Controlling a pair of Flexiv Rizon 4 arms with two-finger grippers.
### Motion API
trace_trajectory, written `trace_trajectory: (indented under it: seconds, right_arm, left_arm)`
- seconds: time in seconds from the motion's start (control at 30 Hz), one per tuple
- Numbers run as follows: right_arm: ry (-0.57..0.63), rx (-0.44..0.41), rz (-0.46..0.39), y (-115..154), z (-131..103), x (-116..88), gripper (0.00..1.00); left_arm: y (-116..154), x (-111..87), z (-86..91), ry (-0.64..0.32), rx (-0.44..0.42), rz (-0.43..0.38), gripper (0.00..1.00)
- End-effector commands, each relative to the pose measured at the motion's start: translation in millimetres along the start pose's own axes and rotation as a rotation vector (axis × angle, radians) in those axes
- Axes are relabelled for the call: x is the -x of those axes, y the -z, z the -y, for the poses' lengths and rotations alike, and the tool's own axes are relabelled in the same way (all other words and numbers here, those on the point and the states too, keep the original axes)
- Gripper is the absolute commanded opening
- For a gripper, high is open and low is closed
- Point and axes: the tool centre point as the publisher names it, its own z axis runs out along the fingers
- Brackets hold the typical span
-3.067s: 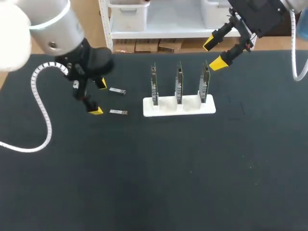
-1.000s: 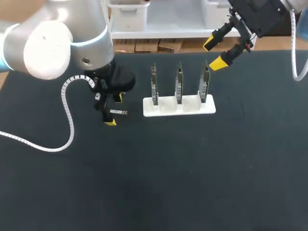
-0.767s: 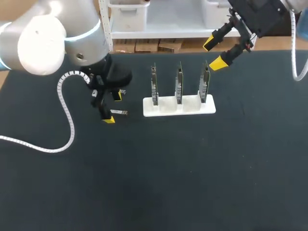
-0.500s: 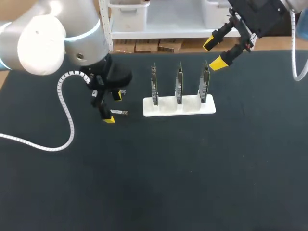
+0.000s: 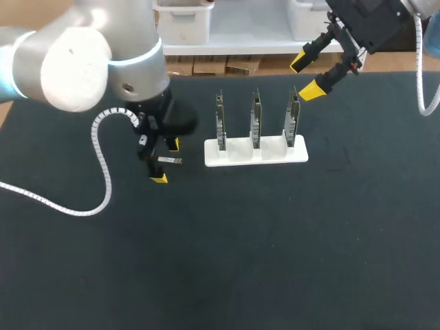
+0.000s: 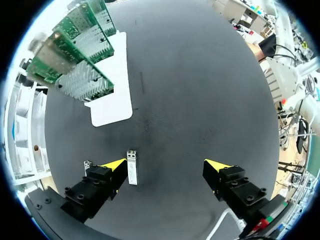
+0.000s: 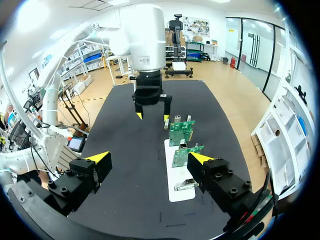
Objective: Pick up the optical module with the left hand, and insert it into the network port with the right hand.
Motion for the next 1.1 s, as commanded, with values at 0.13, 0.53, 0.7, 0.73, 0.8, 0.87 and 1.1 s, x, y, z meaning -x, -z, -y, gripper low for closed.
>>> trace_trajectory:
  seconds: [0.13,0.53,0.7,0.73,0.8,0.87,1.1]
  right_arm:
    - [0.000,-0.005,0.001,0,-2,-1,1.00]
    - [0.000,-0.005,0.001,0,-2,-1,1.00]
    - [0.000,-0.005,0.001,0,-2,-1,1.00]
    - [0.000,-0.005,0.001,0,-2,-1,1.00]
    - [0.000,-0.005,0.001,0,-2,-1,1.00]
    - [0.000,-0.005,0.001,0,-2,-1,1.00]
    - [0.000,-0.005,0.001,0,-2,-1,1.00]
  left_arm:
    - [3,4.3,-10.5,-0.007,-0.006,-0.076,1.00]
    - [-3,-7.5,-22.4,0.025,-0.024,-0.119,1.00]
    - [-11,-13.1,-28.8,0.061,-0.045,-0.119,1.00]
    - [-11,-14.2,-29.4,0.064,-0.044,-0.118,1.00]
    - [-11,-16.2,-30.5,0.078,-0.044,-0.114,1.00]
    - [-11,-17.2,-31.1,0.087,-0.041,-0.116,1.00]
    - [-11,-18.7,-30.8,0.097,-0.036,-0.130,1.00]
